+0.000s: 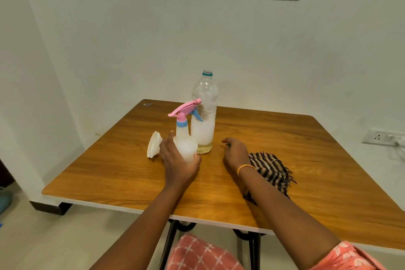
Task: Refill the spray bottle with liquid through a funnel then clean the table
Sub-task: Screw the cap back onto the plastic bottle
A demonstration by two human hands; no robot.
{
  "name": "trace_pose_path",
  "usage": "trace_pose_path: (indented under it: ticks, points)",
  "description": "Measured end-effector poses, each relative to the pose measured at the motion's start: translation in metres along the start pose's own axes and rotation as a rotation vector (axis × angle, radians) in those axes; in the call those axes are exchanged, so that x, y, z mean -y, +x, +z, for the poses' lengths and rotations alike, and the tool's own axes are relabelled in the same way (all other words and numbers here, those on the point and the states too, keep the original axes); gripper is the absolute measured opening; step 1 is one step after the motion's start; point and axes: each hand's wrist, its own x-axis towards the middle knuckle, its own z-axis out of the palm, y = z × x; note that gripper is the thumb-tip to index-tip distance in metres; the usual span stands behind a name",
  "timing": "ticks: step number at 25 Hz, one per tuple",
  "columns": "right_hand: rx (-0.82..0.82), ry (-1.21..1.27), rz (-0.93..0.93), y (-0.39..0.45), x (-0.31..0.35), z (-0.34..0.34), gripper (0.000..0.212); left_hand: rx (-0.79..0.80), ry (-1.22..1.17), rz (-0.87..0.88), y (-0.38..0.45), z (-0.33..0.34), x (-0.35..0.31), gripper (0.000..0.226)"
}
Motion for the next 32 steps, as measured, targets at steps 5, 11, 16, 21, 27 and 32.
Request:
trace_pose_path:
  ticks: [5,11,16,21,27,32]
  points:
    - [-0.051,0.609,0.19,0.009,0.04,-0.037,0.026,-0.109,-0.048,0.091,0.019,-0.016,-0.039,0.091]
    - [-0.083,0.75,0.125,0.02,0.095,-0.077,0.041,-0.173,-0.089,0.177,0.056,-0.035,-0.077,0.082]
    - [-0.158,0.772,0.055,0.031,0.114,-0.089,0.036,0.126,0.127,0.24,0.099,-0.039,-0.112,0.076]
    - [-0.167,0.705,-0.032,0.046,0.124,-0.095,0.032,0.36,0.047,0.152,0.14,-0.023,-0.14,0.067]
    - [-0.261,0.627,-0.154,0.059,0.124,-0.115,0.029,0.381,-0.041,0.144,0.14,-0.012,-0.152,0.052]
    - [-0.322,0.592,-0.25,0.056,0.112,-0.14,0.026,0.448,-0.025,0.243,0.126,-0.005,-0.169,0.052]
